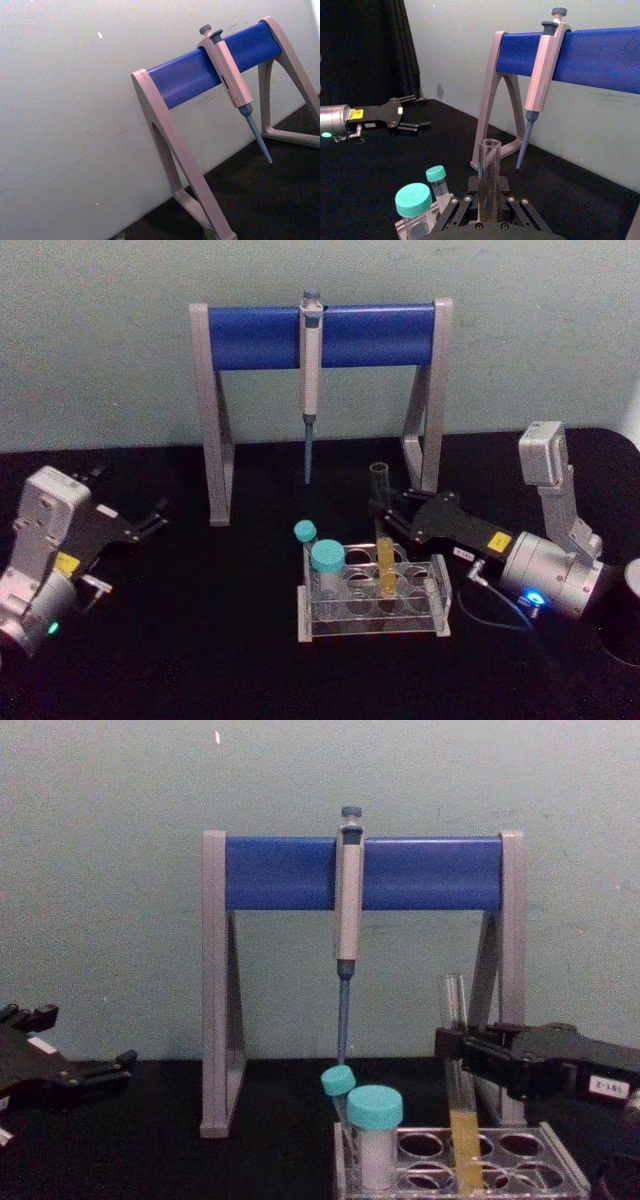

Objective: Pick up the test tube from the test tube rack, shake it, then place it back into the test tube rack.

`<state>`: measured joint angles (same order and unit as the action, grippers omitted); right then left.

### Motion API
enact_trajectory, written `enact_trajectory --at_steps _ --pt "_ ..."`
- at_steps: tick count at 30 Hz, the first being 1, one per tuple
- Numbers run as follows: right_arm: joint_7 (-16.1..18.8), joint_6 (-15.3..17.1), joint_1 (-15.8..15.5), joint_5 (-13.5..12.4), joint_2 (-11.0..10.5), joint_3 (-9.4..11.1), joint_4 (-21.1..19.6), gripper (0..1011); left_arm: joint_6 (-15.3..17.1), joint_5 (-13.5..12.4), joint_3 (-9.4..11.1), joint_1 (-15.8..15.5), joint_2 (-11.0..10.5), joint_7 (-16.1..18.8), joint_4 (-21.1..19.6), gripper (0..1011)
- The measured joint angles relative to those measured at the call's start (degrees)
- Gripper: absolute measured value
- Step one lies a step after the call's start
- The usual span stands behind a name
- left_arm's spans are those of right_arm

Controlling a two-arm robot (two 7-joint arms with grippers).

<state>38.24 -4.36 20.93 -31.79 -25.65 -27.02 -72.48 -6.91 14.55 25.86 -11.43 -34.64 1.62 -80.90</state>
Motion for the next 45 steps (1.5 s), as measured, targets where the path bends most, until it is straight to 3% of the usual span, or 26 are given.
enact_trajectory --at_steps 23,39,45 --pt "0.0 0.1 -0.1 0.3 0.0 0.0 0.0 248 0.0 0.0 0.0 0.0 0.0 0.0 0.0 1001" --pt "0.0 0.0 -0.1 0.3 0.0 0.0 0.0 785 0.0 0.0 0.0 0.0 0.0 0.0 0.0 1001" --pt "0.0 0.0 -0.1 0.3 0.0 0.0 0.0 934 0.0 0.0 0.0 0.0 0.0 0.0 0.0 1001"
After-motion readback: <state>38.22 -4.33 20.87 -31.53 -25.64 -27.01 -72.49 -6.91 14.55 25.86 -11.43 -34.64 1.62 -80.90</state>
